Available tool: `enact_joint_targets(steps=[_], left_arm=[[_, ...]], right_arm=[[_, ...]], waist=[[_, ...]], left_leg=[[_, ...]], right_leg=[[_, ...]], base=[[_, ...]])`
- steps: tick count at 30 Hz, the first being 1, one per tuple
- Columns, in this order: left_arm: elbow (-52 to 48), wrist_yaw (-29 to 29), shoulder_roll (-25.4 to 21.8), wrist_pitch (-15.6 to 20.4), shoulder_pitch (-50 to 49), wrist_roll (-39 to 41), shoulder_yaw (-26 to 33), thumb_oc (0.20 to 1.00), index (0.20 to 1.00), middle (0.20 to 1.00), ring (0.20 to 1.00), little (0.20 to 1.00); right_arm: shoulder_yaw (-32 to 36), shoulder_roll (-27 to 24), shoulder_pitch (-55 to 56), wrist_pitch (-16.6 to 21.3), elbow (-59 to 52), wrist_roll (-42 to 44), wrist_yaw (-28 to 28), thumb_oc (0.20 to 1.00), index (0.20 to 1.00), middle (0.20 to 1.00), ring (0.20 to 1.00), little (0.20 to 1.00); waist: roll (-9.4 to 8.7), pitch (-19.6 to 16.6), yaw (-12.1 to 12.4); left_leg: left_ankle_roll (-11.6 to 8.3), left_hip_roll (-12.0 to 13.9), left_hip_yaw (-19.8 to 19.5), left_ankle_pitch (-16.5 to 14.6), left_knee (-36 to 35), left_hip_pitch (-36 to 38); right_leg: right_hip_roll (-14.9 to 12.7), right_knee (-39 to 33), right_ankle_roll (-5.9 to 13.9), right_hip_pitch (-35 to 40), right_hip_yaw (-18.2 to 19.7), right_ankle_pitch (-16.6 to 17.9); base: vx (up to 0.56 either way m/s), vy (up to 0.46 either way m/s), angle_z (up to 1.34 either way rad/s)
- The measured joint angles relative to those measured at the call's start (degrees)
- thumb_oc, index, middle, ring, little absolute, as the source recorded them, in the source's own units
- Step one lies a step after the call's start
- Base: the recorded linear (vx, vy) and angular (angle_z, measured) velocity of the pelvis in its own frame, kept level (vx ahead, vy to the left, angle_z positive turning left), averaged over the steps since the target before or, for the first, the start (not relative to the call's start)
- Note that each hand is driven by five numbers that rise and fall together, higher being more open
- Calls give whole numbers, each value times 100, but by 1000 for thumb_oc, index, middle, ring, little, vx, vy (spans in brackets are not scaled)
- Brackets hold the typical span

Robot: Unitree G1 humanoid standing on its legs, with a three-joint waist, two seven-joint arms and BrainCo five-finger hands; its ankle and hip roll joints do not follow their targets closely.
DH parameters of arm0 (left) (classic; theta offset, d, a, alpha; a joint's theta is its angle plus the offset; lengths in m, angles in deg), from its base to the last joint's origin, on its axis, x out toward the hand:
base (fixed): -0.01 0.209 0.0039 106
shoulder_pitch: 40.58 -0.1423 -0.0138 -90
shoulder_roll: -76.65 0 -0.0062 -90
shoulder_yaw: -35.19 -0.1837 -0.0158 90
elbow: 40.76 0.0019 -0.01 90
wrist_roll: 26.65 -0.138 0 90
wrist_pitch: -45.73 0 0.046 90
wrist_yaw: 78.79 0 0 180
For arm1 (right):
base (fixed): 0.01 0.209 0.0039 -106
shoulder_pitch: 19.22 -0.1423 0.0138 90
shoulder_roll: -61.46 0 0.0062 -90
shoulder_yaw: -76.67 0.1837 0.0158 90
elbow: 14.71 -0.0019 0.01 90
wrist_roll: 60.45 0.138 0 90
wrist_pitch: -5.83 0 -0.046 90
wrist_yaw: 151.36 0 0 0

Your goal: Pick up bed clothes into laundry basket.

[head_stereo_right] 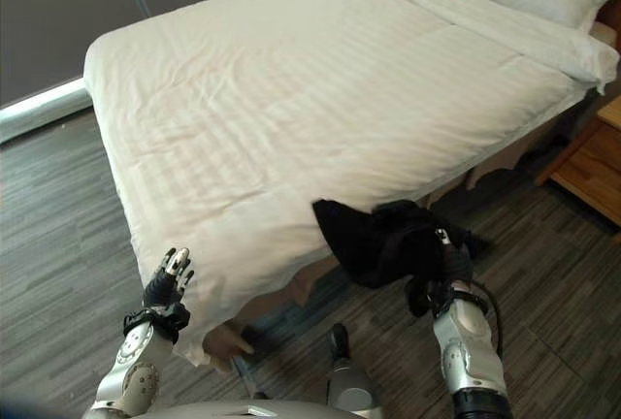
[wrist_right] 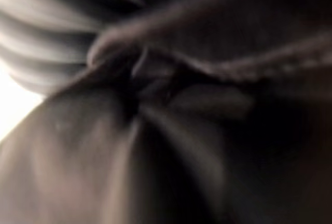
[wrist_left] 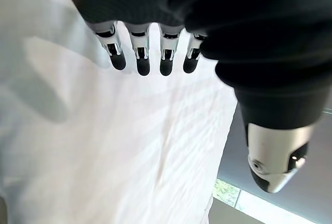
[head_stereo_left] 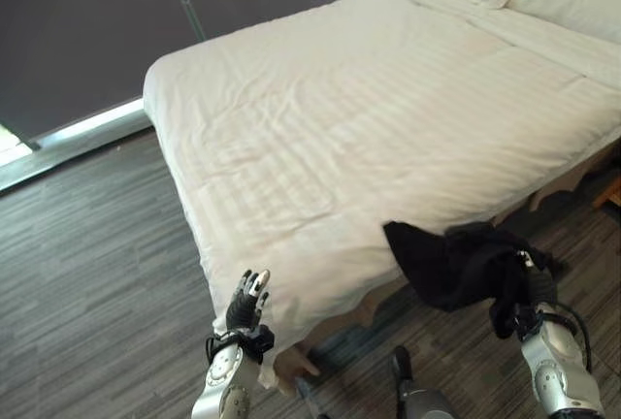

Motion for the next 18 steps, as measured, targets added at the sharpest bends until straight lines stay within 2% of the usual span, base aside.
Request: enact_joint_targets(steps=[3,6,7,8,9,10,11,14,15,16,17,18], left_arm=[[-34,-9,4,-8,-53,-18,13,1000,1000,1000,1000,1000],[-24,-9,33,-8,-64,-30,74,1000,1000,1000,1000,1000],[-9,-14,66,-8,-73,-31,95,1000,1000,1000,1000,1000],[-35,-13,106,4,-63,-34,47,1000,1000,1000,1000,1000],[49,-16,95,-15,-93,-41,19,1000,1000,1000,1000,1000],[48,-15,94,-14,-92,-42,24,1000,1000,1000,1000,1000],[45,-17,87,-14,-41,-44,23,1000,1000,1000,1000,1000],[40,-21,83,1,285,-224,31,1000,1000,1000,1000,1000],[-38,-36,80,-9,328,-223,43,1000,1000,1000,1000,1000],[-346,-92,17,9,232,-227,213,1000,1000,1000,1000,1000],[-421,-156,-141,130,277,-240,388,1000,1000,1000,1000,1000],[-449,-196,-193,174,205,-248,463,1000,1000,1000,1000,1000]], right_arm=[[0,6,30,33,-70,12,-4,200,200,200,200,200],[-5,27,17,68,-125,123,-7,200,200,200,200,200],[5,23,-14,75,-124,139,-22,200,200,200,200,200],[117,1,-90,143,-120,180,-75,200,200,200,200,200],[114,-35,-134,196,-122,227,-117,200,200,200,200,200],[111,-41,-202,236,-128,230,-115,200,200,200,200,200],[112,-72,-274,244,-126,226,-121,200,200,200,200,200],[112,-166,-308,258,-128,207,-143,200,200,200,200,200],[120,-130,-279,257,-117,195,-148,200,200,200,200,200],[85,134,-386,248,-102,148,-142,200,200,200,200,200],[-152,353,-462,303,-89,104,-172,200,200,200,200,200],[-423,322,-476,298,-98,92,-150,200,200,200,200,200]], waist=[[58,-45,-7],[11,-12,-11],[112,-12,6],[240,52,10],[82,45,-3],[103,78,3],[201,99,-21],[235,175,-190],[186,201,-278],[-140,246,-389],[-541,338,-189],[-769,333,15]], left_leg=[[12,75,130,11,3,-8],[11,95,327,8,0,28],[23,207,317,2,-4,5],[13,371,328,-1,-2,-57],[3,230,231,-6,1,-8],[27,255,164,10,1,-40],[25,321,157,39,3,-39],[-15,377,271,21,6,-48],[-170,338,195,159,211,-36],[-358,217,53,75,864,-297],[-65,-159,-577,-256,1503,-505],[59,-748,-1354,-535,1883,-617]], right_leg=[[162,-304,6,19,115,187],[193,-344,32,14,186,194],[196,-393,157,45,92,174],[218,889,-134,-343,1,-286],[153,931,-97,-264,104,-613],[203,830,-55,-250,106,-561],[256,753,-65,-214,82,-515],[322,671,-51,-195,100,-495],[409,616,-10,-282,113,-383],[442,639,-324,-356,442,-140],[427,518,-242,-287,1100,43],[466,117,-42,-232,1709,168]], base=[[-12,-11,-29],[-9,-20,-36],[0,-25,-22],[6,-64,0],[6,-78,6],[13,-83,4],[11,-75,-10],[-37,-67,-17],[-40,-37,-56],[25,10,-130],[31,33,-230],[-34,74,-306]])
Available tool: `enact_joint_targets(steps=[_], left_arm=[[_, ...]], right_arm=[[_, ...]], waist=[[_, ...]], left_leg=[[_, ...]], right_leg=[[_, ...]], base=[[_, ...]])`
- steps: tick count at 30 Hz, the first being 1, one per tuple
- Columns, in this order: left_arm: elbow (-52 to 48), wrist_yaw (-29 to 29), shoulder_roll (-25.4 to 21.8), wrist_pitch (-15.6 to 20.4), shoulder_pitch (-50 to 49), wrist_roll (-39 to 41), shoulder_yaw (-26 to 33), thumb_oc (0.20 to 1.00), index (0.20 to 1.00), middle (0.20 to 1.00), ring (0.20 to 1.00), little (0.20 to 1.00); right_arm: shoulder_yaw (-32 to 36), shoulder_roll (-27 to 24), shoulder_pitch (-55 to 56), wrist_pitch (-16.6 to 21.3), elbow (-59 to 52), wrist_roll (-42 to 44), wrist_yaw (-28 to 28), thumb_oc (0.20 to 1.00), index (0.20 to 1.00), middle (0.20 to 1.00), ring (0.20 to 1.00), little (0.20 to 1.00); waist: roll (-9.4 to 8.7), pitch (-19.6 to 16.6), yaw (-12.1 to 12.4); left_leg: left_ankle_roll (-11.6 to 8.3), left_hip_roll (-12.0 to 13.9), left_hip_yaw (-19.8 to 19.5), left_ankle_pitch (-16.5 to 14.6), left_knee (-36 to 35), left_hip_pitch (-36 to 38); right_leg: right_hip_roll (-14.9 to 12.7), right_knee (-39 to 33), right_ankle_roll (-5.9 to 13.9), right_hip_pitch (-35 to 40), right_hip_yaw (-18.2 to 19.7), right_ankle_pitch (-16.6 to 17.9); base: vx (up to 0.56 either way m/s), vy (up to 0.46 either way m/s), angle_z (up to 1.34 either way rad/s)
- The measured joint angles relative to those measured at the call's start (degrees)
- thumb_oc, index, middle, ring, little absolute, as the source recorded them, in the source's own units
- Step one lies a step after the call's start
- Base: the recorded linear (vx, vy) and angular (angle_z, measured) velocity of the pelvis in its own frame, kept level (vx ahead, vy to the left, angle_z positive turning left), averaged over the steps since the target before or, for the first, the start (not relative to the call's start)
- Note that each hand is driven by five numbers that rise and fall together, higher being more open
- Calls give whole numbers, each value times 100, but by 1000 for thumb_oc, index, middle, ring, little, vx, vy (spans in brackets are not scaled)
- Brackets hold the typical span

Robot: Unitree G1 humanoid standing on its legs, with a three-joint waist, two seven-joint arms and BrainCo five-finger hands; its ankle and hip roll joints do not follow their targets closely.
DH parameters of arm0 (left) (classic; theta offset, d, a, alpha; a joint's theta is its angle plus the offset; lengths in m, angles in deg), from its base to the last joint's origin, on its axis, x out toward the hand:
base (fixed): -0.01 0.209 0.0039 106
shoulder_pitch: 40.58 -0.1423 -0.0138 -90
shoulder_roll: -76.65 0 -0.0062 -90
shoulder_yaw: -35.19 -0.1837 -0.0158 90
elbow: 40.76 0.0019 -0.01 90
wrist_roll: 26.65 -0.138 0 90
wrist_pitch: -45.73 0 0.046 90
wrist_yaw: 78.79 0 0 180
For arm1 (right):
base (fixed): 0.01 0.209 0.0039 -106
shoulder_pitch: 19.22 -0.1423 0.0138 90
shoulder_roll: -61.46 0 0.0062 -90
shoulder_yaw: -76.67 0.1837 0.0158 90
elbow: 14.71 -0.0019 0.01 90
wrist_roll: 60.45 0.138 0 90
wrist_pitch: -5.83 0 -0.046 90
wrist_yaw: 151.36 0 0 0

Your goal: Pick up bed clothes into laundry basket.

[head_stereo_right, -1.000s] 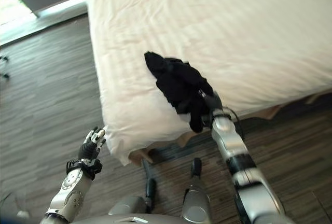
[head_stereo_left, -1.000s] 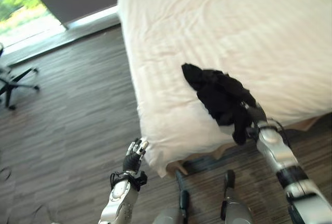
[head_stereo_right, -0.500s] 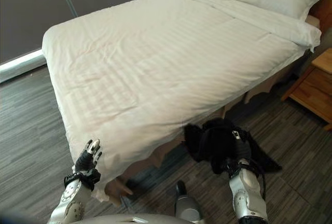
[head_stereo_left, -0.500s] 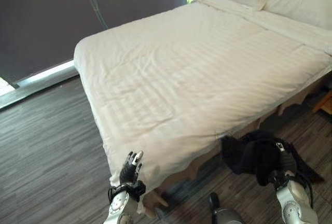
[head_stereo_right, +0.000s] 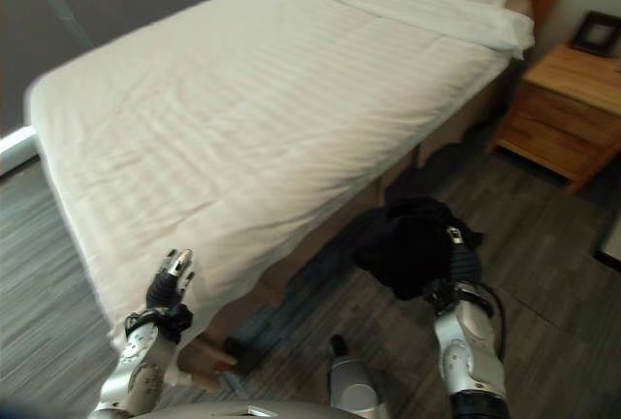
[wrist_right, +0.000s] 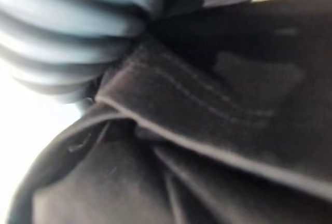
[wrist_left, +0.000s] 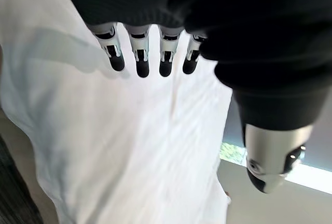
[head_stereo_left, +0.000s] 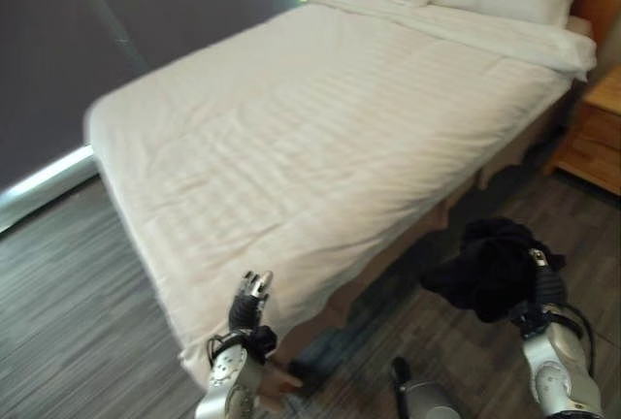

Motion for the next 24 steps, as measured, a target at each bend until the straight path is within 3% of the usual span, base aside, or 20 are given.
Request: enact_joint_targets(steps=[1,2,3,4,5,6,7,8,9,11,12,14,15,16,17,19,21,22,23,24], left_arm=[[54,-23,58,22,0,-1,-2,1000,1000,1000,1000,1000],[143,-53,220,38,33,0,30,1000,1000,1000,1000,1000],[139,-56,340,56,38,0,94,1000,1000,1000,1000,1000],[194,-1,291,78,154,-10,26,1000,1000,1000,1000,1000],[387,43,308,88,383,-31,-83,1000,1000,1000,1000,1000],[670,60,293,75,609,-147,-224,1000,1000,1000,1000,1000],[605,102,113,6,638,-370,-483,1000,1000,1000,1000,1000],[487,133,-96,3,525,-494,-464,1000,1000,1000,1000,1000],[494,199,-310,-14,515,-650,-324,1000,1000,1000,1000,1000],[503,190,-442,0,561,-750,26,1000,1000,1000,1000,1000],[481,180,-386,-2,473,-812,178,1000,1000,1000,1000,1000],[343,184,-346,5,216,-853,205,1000,1000,1000,1000,1000],[318,172,-327,-8,219,-851,188,1000,1000,1000,1000,1000],[307,174,-336,-8,217,-851,172,1000,1000,1000,1000,1000],[306,171,-429,-10,194,-848,213,1000,1000,1000,1000,1000],[388,161,-522,-31,-16,-844,468,1000,1000,1000,1000,1000],[393,186,-531,-79,-85,-846,620,1000,1000,1000,1000,1000],[377,188,-389,-64,110,-850,592,1000,1000,1000,1000,1000],[458,197,-168,-16,506,-843,410,1000,1000,1000,1000,1000],[417,197,-183,7,612,-840,397,1000,1000,1000,1000,1000]], right_arm=[[-94,-48,-104,19,14,-47,38,200,200,200,200,200],[-133,-124,-318,38,140,-115,40,200,200,200,200,200],[-112,-220,-485,53,167,-122,41,200,200,200,200,200],[9,-217,-362,106,163,-145,45,200,200,200,200,200],[162,-219,-12,91,135,-170,48,200,200,200,200,200],[345,-203,122,100,75,-213,56,200,200,200,200,200],[551,-52,507,89,70,-209,38,200,200,200,200,200],[518,88,449,85,100,-209,58,200,200,200,200,200],[479,218,499,82,82,-210,55,200,200,200,200,200],[385,98,727,62,114,-233,47,200,200,200,200,200],[285,67,666,69,107,-230,47,200,200,200,200,200],[265,180,564,91,116,-231,74,200,200,200,200,200],[268,190,474,129,62,-231,78,200,200,200,200,200],[243,227,432,138,38,-232,40,200,200,200,200,200],[75,362,353,118,-28,-314,45,200,200,200,200,200],[-347,509,94,111,-124,-449,56,200,200,200,200,200],[-464,509,155,117,-300,-483,94,200,200,200,200,200],[-305,271,463,170,-529,-488,104,200,200,200,200,200],[68,-154,898,156,-387,-478,110,200,200,200,200,200],[209,-101,991,111,-291,-475,40,200,200,200,200,200]], waist=[[-68,37,156],[167,177,167],[517,322,131],[493,350,189],[138,336,16],[312,404,-246],[327,411,-314],[275,429,-187],[249,529,-235],[348,776,-178],[584,834,-101],[671,733,410],[640,669,400],[606,649,424],[404,584,713],[296,572,936],[81,390,884],[108,275,750],[422,3,387],[249,-39,373]], left_leg=[[185,-605,-885,-140,181,-58],[435,-931,-1559,-241,371,-208],[684,-817,-1931,-178,379,-331],[648,-803,-1866,-520,387,-398],[639,-1029,-1639,-547,467,-427],[662,-1049,-1561,-567,780,-722],[691,-845,-1053,155,-217,-543],[657,-600,-633,359,-663,-475],[766,-437,-317,401,-892,-440],[847,-34,754,453,-805,-329],[817,330,1366,469,-1007,-82],[716,649,2127,547,-1265,270],[689,814,2252,518,-1080,150],[679,910,2649,513,-963,101],[658,1066,3081,509,-692,122],[735,1857,3687,550,623,-56],[185,1736,3698,231,478,-364],[150,1617,3853,746,59,-550],[158,2036,4006,1333,217,-746],[-44,2188,3895,1489,423,-801]], right_leg=[[58,-164,259,-37,401,-131],[231,-189,665,-43,462,-487],[682,715,235,-386,447,-513],[764,2127,-17,-730,756,-632],[434,1830,-45,-639,917,-873],[213,1346,197,-539,666,-654],[166,258,552,-441,649,-317],[130,-42,748,-445,611,-379],[135,34,758,-535,542,-370],[-402,884,154,-454,-1429,-867],[-749,2236,-56,-358,-2417,-1267],[-1307,2644,-108,182,-3277,-1496],[-1663,2408,156,707,-3306,-1742],[-2030,2414,154,985,-3681,-1810],[-2288,1833,-109,1289,-3793,-1197],[-2076,1657,-333,1022,-5017,-838],[-1936,1050,-349,1053,-4986,-867],[-1722,786,-288,1109,-4831,-1034],[-1239,727,-311,1270,-4493,-1490],[-1180,662,-363,1316,-4379,-1644]], base=[[-119,112,-328],[-115,91,-278],[-196,209,-245],[-131,169,-175],[-246,329,-77],[-230,201,-73],[-277,228,-115],[-251,79,-236],[-342,100,-231],[-375,129,-226],[-256,89,-228],[-252,43,-233],[-209,10,-163],[-230,-53,-175],[-174,-63,-230],[-135,-132,-314],[-27,-360,-191],[21,-398,-53],[7,-342,-42],[-10,-259,-52]])
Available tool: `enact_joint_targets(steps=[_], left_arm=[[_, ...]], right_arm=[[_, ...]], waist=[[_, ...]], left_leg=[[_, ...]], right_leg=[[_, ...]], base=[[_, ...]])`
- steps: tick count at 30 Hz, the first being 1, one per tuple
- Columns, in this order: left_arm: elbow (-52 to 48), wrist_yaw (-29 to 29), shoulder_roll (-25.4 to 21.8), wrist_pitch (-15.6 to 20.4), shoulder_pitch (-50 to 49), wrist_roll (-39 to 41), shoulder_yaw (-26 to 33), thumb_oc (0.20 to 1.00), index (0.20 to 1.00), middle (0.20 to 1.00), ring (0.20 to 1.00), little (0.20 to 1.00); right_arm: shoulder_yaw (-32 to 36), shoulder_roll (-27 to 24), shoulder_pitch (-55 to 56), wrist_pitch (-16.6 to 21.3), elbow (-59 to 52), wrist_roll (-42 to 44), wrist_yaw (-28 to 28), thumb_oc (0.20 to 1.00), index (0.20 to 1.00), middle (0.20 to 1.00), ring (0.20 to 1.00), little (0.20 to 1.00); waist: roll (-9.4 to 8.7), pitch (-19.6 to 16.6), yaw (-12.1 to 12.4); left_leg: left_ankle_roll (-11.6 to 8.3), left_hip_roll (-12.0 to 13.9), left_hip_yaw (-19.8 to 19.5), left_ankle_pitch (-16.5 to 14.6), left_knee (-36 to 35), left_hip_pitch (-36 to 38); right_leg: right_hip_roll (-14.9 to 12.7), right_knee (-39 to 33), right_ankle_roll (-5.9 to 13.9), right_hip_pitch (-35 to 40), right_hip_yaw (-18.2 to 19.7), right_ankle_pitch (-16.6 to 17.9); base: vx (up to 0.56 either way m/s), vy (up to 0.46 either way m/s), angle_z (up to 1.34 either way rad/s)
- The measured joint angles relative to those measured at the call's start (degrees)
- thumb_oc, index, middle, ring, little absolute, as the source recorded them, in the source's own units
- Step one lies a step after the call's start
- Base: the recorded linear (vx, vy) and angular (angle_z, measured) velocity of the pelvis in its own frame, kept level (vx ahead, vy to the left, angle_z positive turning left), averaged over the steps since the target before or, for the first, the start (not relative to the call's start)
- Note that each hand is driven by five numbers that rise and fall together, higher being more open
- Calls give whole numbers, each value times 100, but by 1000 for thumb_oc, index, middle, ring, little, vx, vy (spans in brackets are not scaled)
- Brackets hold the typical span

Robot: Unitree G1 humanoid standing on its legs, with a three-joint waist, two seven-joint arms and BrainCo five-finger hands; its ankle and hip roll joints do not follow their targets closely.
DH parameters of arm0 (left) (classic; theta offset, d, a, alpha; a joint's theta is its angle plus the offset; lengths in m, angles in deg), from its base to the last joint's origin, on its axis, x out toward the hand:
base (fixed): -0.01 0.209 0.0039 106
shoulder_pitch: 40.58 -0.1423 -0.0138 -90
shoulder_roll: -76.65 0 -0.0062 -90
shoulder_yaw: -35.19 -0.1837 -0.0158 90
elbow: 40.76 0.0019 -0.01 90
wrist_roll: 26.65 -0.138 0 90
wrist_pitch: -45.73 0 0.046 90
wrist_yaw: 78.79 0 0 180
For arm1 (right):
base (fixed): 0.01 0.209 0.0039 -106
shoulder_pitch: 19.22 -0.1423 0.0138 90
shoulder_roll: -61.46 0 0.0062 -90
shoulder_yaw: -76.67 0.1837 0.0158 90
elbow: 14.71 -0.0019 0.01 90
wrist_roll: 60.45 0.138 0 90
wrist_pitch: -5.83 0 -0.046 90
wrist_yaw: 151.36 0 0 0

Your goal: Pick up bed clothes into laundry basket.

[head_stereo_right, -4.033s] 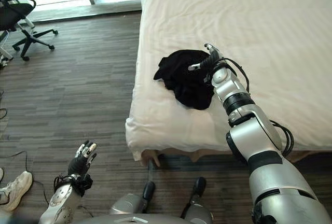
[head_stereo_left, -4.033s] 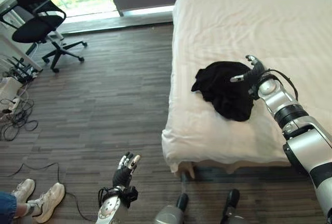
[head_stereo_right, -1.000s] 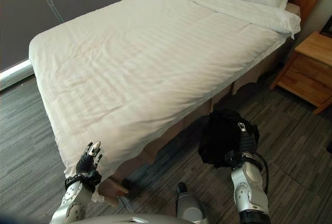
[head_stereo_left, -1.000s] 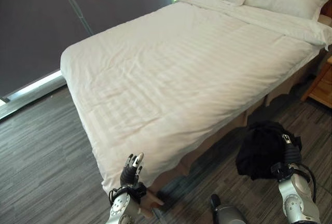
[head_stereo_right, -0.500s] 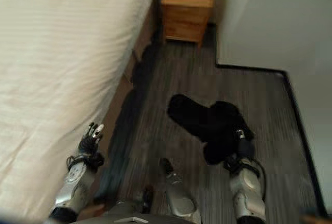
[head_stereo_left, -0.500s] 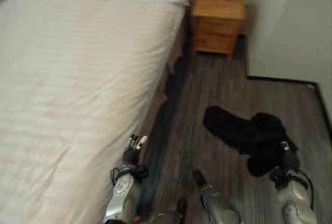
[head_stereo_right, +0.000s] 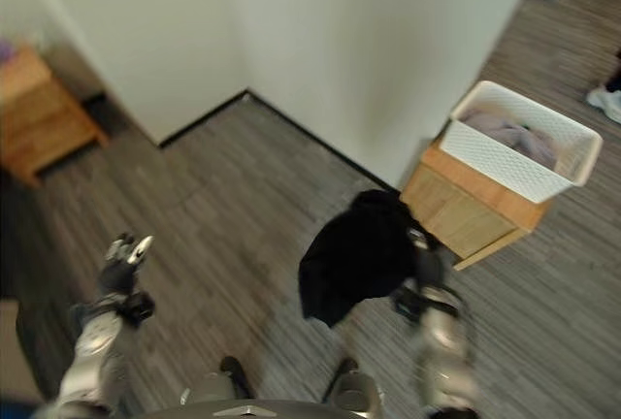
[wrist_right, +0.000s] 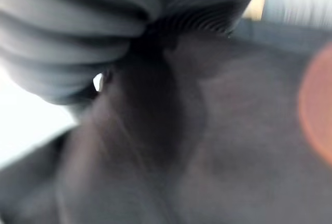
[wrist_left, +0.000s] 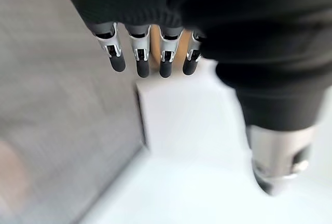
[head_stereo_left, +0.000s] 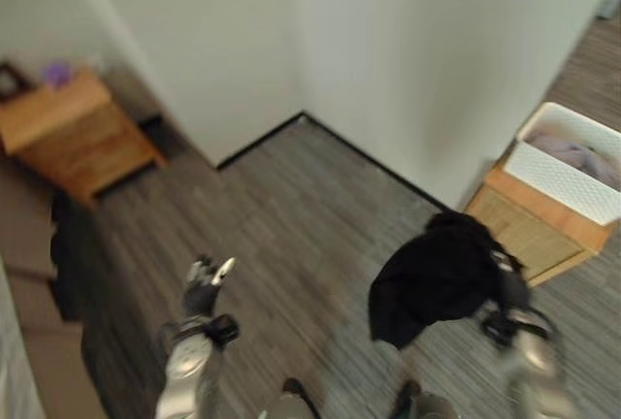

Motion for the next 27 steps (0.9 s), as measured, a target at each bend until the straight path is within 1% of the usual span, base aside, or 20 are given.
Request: enact_joint_targets(steps=[1,2,3,4,5,6,7,8,9,10,11,12,13,14,15,17,18,21,24,27], left_arm=[[-33,7,-15,19,7,0,-28,1000,1000,1000,1000,1000],[-52,13,-5,29,11,2,-49,1000,1000,1000,1000,1000],[-126,4,-2,31,-51,10,-47,1000,1000,1000,1000,1000],[-138,-8,-3,30,-165,20,-36,1000,1000,1000,1000,1000],[-141,-18,88,30,-310,33,-33,1000,1000,1000,1000,1000],[-142,-20,204,30,-398,38,-59,1000,1000,1000,1000,1000],[-136,-20,278,30,-425,39,-70,1000,1000,1000,1000,1000],[-76,-19,440,25,-409,50,-205,1000,1000,1000,1000,1000],[-79,-6,433,26,-407,50,-279,1000,1000,1000,1000,1000],[-84,11,416,28,-381,50,-326,1000,1000,1000,1000,1000],[-89,2,392,32,-438,50,-366,1000,1000,1000,1000,1000],[-95,30,391,34,-457,50,-419,1000,1000,1000,1000,1000],[-95,128,265,-5,-138,117,-687,1000,1000,1000,1000,1000],[-115,302,-70,-4,270,195,-1118,1000,1000,1000,1000,1000],[-173,390,-97,-6,346,200,-1209,1000,1000,1000,1000,1000],[-168,461,-135,-16,258,200,-1208,1000,1000,1000,1000,1000],[-132,498,-147,-28,166,198,-1145,1000,1000,1000,1000,1000],[-136,491,-148,-41,20,199,-1001,1000,1000,1000,1000,1000],[-111,474,-160,-73,-123,198,-886,1000,1000,1000,1000,1000],[-112,443,-307,-75,-233,194,-792,1000,1000,1000,1000,1000]], right_arm=[[16,24,35,9,-2,2,-6,200,200,200,200,200],[41,-60,46,42,-18,-1,6,200,200,200,200,200],[11,-77,54,33,-40,-4,14,200,200,200,200,200],[-48,-79,42,29,-48,-7,13,200,200,200,200,200],[-205,-177,-20,29,-37,-8,6,200,200,200,200,200],[-285,-306,-164,28,-34,-7,15,200,200,200,200,200],[-317,-351,-275,28,-23,-7,15,200,200,200,200,200],[-318,-357,-364,25,25,1,62,200,200,200,200,200],[-329,-357,-312,22,25,1,119,200,200,200,200,200],[-335,-360,-250,15,22,0,142,200,200,200,200,200],[-348,-369,-214,14,18,-11,227,200,200,200,200,200],[-335,-412,-199,12,9,-12,235,200,200,200,200,200],[-411,-237,3,0,-180,-4,242,200,200,200,200,200],[-436,87,124,-8,-248,-2,297,200,200,200,200,200],[-402,132,214,-39,-260,0,328,200,200,200,200,200],[-408,153,296,-120,-389,-1,361,200,200,200,200,200],[-441,119,280,-141,-448,-3,403,200,200,200,200,200],[-363,115,251,-145,-487,-5,445,200,200,200,200,200],[-364,115,133,-152,-485,-27,451,200,200,200,200,200],[-369,122,-132,-150,-478,-89,448,200,200,200,200,200]], waist=[[-79,-34,-2],[-85,-48,-28],[-88,-46,-61],[-118,-60,67],[-253,-68,295],[-325,-44,430],[-310,-4,455],[-148,61,468],[-68,74,487],[-15,120,482],[87,157,401],[207,165,350],[284,302,204],[312,342,-118],[327,339,-209],[318,328,-220],[305,318,-175],[156,272,-71],[77,237,97],[-46,218,220]], left_leg=[[-21,168,-54,16,216,-6],[-141,174,-357,142,340,-26],[-251,321,-749,234,563,-58],[-311,289,-1409,319,848,-217],[-713,-396,-2784,-134,687,-197],[-900,-1212,-4014,-548,227,-147],[-849,-1546,-4407,-673,-72,-157],[-709,-1932,-4894,-657,-955,-163],[-623,-2003,-4923,-581,-1179,-206],[-539,-2073,-4864,-504,-1196,-277],[-314,-2265,-4714,-380,-1107,-287],[-170,-2361,-4688,-275,-1204,-86],[285,-2333,-4348,-147,-1675,333],[480,-2461,-4061,-80,-2312,802],[611,-2563,-3806,-217,-2315,888],[741,-2600,-3564,-316,-2314,1006],[735,-2610,-3487,-312,-2309,1009],[813,-2647,-3505,-256,-2278,970],[807,-2644,-3510,-263,-2279,985],[723,-2644,-3440,-330,-2281,1006]], right_leg=[[142,-86,-58,16,55,17],[327,-186,-234,4,256,50],[605,-382,-433,60,513,144],[744,-494,-517,109,773,271],[756,-544,-538,36,1241,347],[729,-627,-499,-36,1605,428],[754,-722,-460,-9,1735,461],[995,-940,-423,234,1959,523],[1117,-1079,-523,381,1926,588],[1217,-1159,-545,495,1980,569],[1281,-1245,-502,602,2291,515],[1291,-1216,-485,607,2473,527],[1215,-1142,-296,605,2810,563],[995,-1107,3,702,3025,420],[853,-1158,71,773,3134,389],[765,-1152,118,801,3119,402],[740,-1124,201,775,3148,345],[645,-1277,244,737,3113,373],[365,-1426,370,699,3120,467],[67,-1496,637,469,3126,795]], base=[[-86,-142,-86],[-96,-42,-95],[-40,-39,-100],[100,-71,-150],[145,-65,-189],[135,-15,-175],[122,17,-152],[103,33,-95],[63,49,-94],[8,72,-93],[-12,180,-109],[61,267,-153],[170,379,-158],[236,403,-159],[205,342,-106],[106,162,-69],[57,55,-51],[57,64,-4],[63,54,12],[69,54,-6]])
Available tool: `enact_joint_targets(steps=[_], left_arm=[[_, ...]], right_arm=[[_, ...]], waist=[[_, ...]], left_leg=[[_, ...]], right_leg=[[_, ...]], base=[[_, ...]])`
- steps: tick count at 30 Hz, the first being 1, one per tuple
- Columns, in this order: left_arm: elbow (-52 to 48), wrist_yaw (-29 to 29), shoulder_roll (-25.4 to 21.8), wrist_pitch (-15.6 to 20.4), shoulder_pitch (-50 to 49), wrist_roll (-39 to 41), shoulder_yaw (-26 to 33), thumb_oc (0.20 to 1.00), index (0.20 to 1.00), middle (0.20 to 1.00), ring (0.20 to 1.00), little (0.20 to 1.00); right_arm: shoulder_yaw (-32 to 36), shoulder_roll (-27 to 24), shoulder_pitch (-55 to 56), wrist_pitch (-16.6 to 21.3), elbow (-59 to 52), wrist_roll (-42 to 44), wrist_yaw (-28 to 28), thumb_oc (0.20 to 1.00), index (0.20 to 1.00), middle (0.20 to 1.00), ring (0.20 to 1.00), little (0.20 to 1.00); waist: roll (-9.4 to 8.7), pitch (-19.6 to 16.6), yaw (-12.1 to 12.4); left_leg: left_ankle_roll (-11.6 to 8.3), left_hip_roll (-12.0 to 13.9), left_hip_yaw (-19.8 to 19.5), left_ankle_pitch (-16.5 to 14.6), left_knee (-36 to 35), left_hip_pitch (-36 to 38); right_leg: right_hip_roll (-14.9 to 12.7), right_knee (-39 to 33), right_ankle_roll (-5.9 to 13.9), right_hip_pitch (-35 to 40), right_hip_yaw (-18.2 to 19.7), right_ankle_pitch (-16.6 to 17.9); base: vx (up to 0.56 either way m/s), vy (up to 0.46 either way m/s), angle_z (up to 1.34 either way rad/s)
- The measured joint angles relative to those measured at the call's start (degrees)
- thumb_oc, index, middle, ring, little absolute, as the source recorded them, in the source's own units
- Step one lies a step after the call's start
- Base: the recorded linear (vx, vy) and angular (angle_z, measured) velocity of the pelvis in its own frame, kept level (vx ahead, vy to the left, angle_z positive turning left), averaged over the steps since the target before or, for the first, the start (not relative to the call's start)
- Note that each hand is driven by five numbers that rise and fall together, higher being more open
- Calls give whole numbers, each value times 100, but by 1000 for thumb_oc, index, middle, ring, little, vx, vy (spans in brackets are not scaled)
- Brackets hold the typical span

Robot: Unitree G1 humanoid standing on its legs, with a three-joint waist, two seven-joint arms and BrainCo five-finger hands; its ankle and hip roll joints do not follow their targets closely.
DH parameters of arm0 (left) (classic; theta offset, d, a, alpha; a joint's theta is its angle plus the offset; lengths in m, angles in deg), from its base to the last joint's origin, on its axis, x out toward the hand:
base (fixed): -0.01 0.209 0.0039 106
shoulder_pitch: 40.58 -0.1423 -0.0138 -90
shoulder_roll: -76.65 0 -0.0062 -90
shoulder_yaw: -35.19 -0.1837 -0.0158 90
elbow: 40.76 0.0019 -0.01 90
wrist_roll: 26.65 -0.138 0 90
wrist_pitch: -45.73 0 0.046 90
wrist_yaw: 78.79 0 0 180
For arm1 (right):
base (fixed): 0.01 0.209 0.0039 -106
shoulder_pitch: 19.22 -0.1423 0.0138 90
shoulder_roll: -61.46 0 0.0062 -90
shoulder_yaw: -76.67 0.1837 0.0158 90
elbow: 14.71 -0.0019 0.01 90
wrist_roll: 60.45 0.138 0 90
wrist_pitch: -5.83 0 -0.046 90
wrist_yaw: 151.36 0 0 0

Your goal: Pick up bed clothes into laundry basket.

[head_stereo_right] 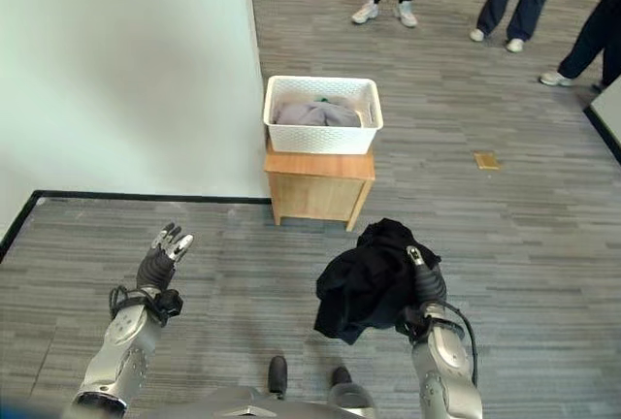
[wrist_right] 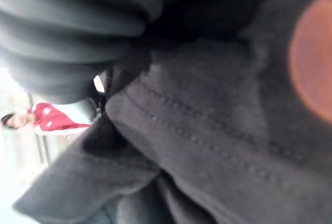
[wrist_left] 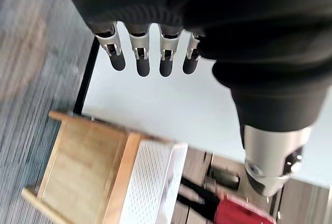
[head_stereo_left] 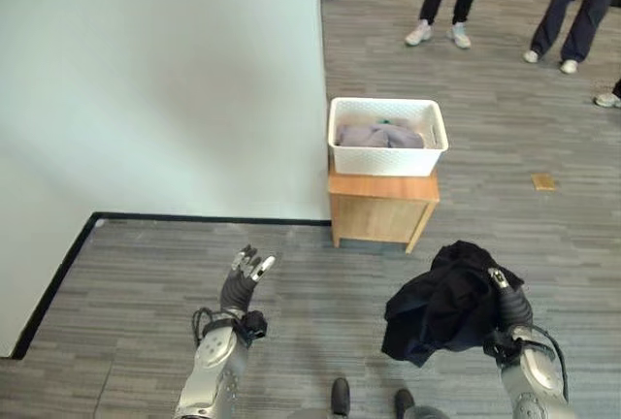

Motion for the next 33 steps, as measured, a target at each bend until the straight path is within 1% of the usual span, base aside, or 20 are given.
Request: enact_joint_targets(steps=[5,6,7,8,9,11,13,15,17,18,19,21,22,23,24,25,28,29,31,33], left_arm=[[-65,-3,-134,-34,-216,-4,55,1000,1000,1000,1000,1000],[-51,-1,-118,-68,-169,-10,56,1000,1000,1000,1000,1000],[-35,1,-116,-68,-159,-19,79,1000,1000,1000,1000,1000],[-7,0,-107,-70,-138,-47,91,1000,1000,1000,1000,1000],[1,0,-61,-72,-148,-51,89,1000,1000,1000,1000,1000],[0,12,-27,-67,-210,-54,99,1000,1000,1000,1000,1000],[8,20,-16,-67,-299,-55,264,1000,1000,1000,1000,1000],[44,15,-2,-71,-327,-55,387,1000,1000,1000,1000,1000],[48,39,56,-73,-351,-58,372,1000,1000,1000,1000,1000],[42,31,279,-73,-343,-77,377,1000,1000,1000,1000,1000],[-19,29,433,-72,-392,-121,358,1000,1000,1000,1000,1000],[-28,44,477,-75,-416,-161,254,1000,1000,1000,1000,1000],[-23,45,486,-74,-423,-160,256,1000,1000,1000,1000,1000],[-21,51,482,-82,-392,-156,268,1000,1000,1000,1000,1000],[-31,51,511,-85,-417,-150,271,1000,1000,1000,1000,1000],[-63,53,486,-88,-509,-144,273,1000,1000,1000,1000,1000],[-92,61,513,-109,-558,15,284,1000,1000,1000,1000,1000],[-107,86,556,-110,-523,64,279,1000,1000,1000,1000,1000],[-108,137,567,-115,-557,68,253,1000,1000,1000,1000,1000],[-58,175,552,-115,-530,64,233,1000,1000,1000,1000,1000]], right_arm=[[-34,-24,-342,1,76,-35,-35,200,200,200,200,200],[-117,-69,-456,1,114,-36,-60,200,200,200,200,200],[-216,-110,-566,1,148,-35,-67,200,200,200,200,200],[-293,-141,-605,-3,147,-36,-55,200,200,200,200,200],[-323,-150,-549,-2,134,-35,-34,200,200,200,200,200],[-351,-168,-479,-7,140,-36,-28,200,200,200,200,200],[-385,-160,-481,-8,137,-35,53,200,200,200,200,200],[-382,-155,-483,-12,147,-36,47,200,200,200,200,200],[-371,-154,-376,-31,197,-35,18,200,200,200,200,200],[-369,-196,-309,-43,285,-35,14,200,200,200,200,200],[-376,-222,-248,-55,315,-35,5,200,200,200,200,200],[-348,-246,-344,-81,422,-13,6,200,200,200,200,200],[-252,-258,-356,-63,409,24,26,200,200,200,200,200],[-49,-302,-319,-2,354,26,24,200,200,200,200,200],[106,-339,-235,-4,347,26,8,200,200,200,200,200],[183,-360,-200,-7,348,24,-32,200,200,200,200,200],[390,-392,-76,-13,301,17,-137,200,200,200,200,200],[429,-373,-100,-21,321,18,-209,200,200,200,200,200],[391,-391,-98,-31,318,16,-226,200,200,200,200,200],[317,-446,-47,-18,320,-10,-236,200,200,200,200,200]], waist=[[-45,12,39],[36,107,80],[135,200,152],[173,283,172],[162,287,108],[149,290,154],[93,264,199],[46,260,192],[7,242,90],[133,227,74],[245,162,63],[209,126,194],[207,112,233],[210,105,279],[152,137,367],[117,154,440],[-26,236,497],[-74,285,535],[8,258,532],[36,234,556]], left_leg=[[-106,290,300,-102,1,-20],[-91,461,459,-136,2,-11],[-86,640,646,-157,-1,19],[-32,717,744,-195,9,91],[-16,690,743,-218,64,103],[-52,645,763,-316,58,211],[-138,699,735,-377,76,184],[-219,761,708,-428,73,137],[-409,811,505,-548,68,275],[-598,1040,306,-722,109,438],[-637,1243,228,-846,272,518],[-737,1520,240,-832,1805,71],[-900,1648,164,-666,2862,-464],[-1021,1799,30,-167,4260,-1194],[-1030,1765,-25,34,4951,-1558],[-1051,1720,154,-130,5055,-1638],[-1066,1753,1145,-218,3983,-1852],[-1020,1727,1313,-180,3281,-1847],[-982,1608,1291,-108,1579,-1778],[-975,1280,1130,-95,929,-1742]], right_leg=[[269,319,-20,-353,184,109],[432,1288,52,-938,-66,81],[446,2139,297,-1423,-589,138],[274,2854,418,-1877,-1183,81],[-43,2838,361,-1966,-1496,-21],[-409,2530,342,-2040,-1547,-9],[-510,1469,375,-2037,-1612,2],[-540,495,395,-1951,-1934,87],[-507,230,264,-1688,-1918,240],[-369,594,17,-1512,-1938,489],[-253,912,-69,-1513,-2030,415],[73,1095,-476,-1209,-2106,180],[199,1114,-635,-1047,-2164,97],[302,1221,-1013,-992,-2281,-121],[386,1176,-1134,-849,-2268,-233],[406,1074,-1218,-660,-2221,-214],[563,737,-1254,-240,-2218,-438],[617,651,-1146,-105,-2274,-356],[847,440,-1065,193,-2482,-321],[956,255,-950,434,-2529,-415]], base=[[77,80,-46],[167,51,-71],[155,28,-90],[198,-34,-46],[224,-66,-11],[345,-116,3],[364,-168,-9],[335,-173,5],[479,-303,54],[531,-350,80],[439,-304,80],[286,-351,34],[356,-411,15],[259,-266,10],[272,-184,0],[199,-78,-22],[302,-37,-3],[216,19,-8],[337,58,-12],[319,83,-5]])
